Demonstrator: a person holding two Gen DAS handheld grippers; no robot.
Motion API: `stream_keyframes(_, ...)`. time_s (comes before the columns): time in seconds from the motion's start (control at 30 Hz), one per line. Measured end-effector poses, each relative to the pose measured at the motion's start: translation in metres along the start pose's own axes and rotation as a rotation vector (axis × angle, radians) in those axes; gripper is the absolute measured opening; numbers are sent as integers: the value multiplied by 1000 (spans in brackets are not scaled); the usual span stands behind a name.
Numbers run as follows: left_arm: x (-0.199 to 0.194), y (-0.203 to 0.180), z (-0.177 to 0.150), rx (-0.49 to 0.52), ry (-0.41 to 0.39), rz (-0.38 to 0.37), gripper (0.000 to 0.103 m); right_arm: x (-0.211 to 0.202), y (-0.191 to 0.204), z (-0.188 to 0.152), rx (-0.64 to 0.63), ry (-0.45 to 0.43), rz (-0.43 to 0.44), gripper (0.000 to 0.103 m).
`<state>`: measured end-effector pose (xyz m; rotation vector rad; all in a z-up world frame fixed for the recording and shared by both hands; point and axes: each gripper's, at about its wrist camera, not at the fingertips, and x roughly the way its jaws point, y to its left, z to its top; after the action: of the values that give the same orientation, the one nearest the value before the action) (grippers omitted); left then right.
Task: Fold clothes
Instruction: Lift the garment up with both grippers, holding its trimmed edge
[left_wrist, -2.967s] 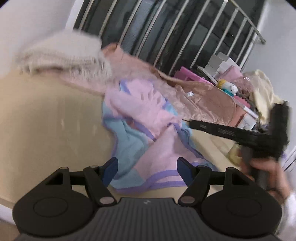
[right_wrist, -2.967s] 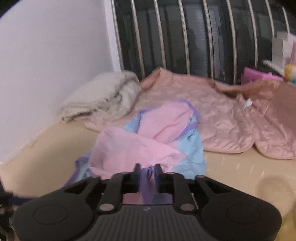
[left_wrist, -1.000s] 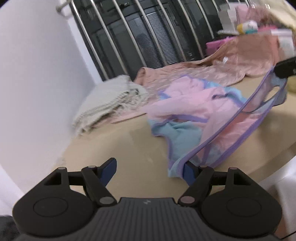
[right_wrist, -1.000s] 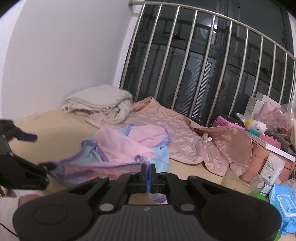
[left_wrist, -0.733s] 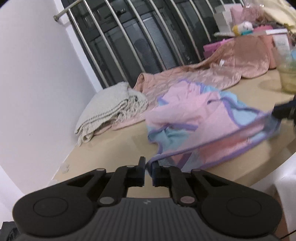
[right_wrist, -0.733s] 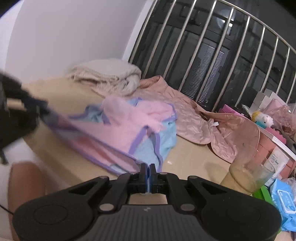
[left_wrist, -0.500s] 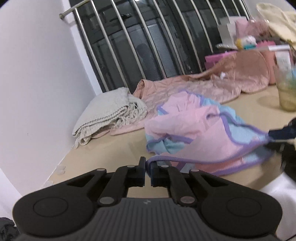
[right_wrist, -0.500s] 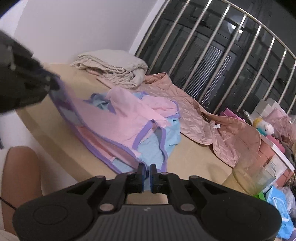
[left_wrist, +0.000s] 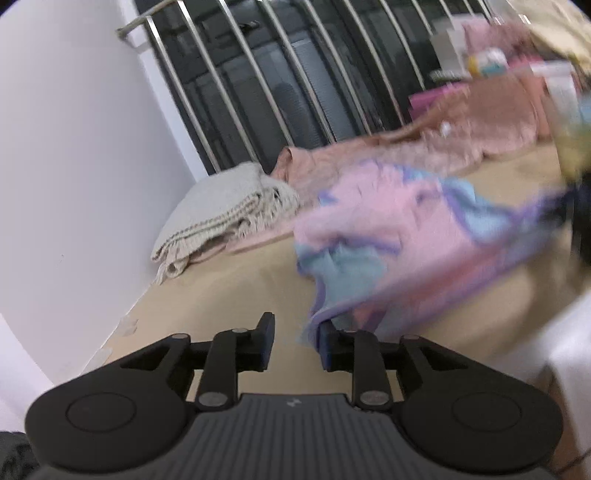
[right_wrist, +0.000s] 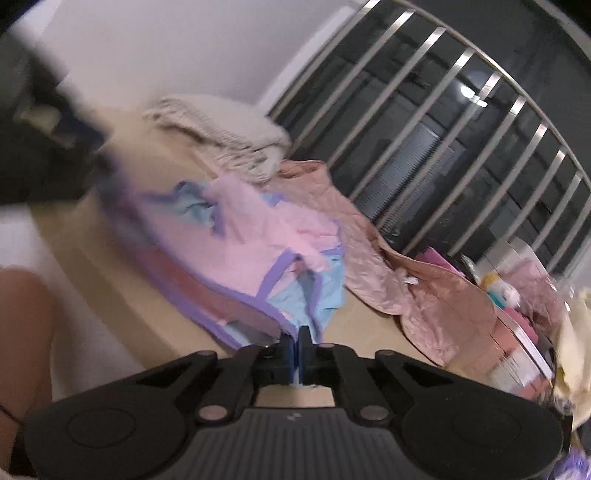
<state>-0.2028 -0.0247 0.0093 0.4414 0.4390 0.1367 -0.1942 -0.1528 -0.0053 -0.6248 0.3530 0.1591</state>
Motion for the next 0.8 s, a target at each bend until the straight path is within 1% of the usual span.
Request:
stream_keyframes(0.03,-2,-2,-4,7,-2,5,40,-1,-6,0,25,4,-4,1)
stream_keyframes(0.1,-6,-7,-9,27,-15,34,42,-2,-9,0,35,12,-6,1)
stream_keyframes(0.17,-6,-8,-7,36,-24,81,50,-2,-9,0,40,20,-7,1)
stream_keyframes(0.23,-5,-6,-4,29,-27,111,50,-3,-9,1,46,24,-8,1)
stream_keyframes(0.27,-5,-2,-2,11,-21,104,50,-4,-9,1,49,25,-8,1)
stream_keyframes(0.3,-4,3,0,-7,-18,87,47,-5,-10,2,56,24,-7,1)
stream_keyframes(0.33,-4,9,3,-33,-16,37,31,-6,-11,3,64,24,-6,1)
stream_keyframes(0.37,-3,18,7,-72,-15,-43,17,-6,-13,3,68,24,-3,1)
stream_keyframes(0.4,-2,27,12,-117,-9,-123,11,-5,-16,5,84,28,4,1)
stream_keyframes(0.43,1,38,18,-173,1,-203,6,-2,-25,7,150,36,42,2)
stream_keyframes(0.47,6,49,26,-215,8,-269,3,3,-36,10,214,44,97,2)
stream_keyframes(0.5,12,60,35,-235,9,-314,2,9,-48,13,277,52,153,2)
stream_keyframes(0.57,23,86,62,-252,-11,-379,2,13,-76,37,298,7,163,2)
stream_keyframes(0.63,28,117,102,-281,-61,-426,2,16,-104,62,313,-41,167,2)
stream_keyframes(0.67,24,134,127,-288,-100,-439,2,17,-118,74,321,-66,168,2)
stream_keyframes(0.73,4,163,178,-267,-205,-445,2,-2,-154,118,308,-179,139,2)
stream_keyframes(0.8,-23,189,225,-232,-314,-442,2,-26,-185,157,279,-276,83,2)
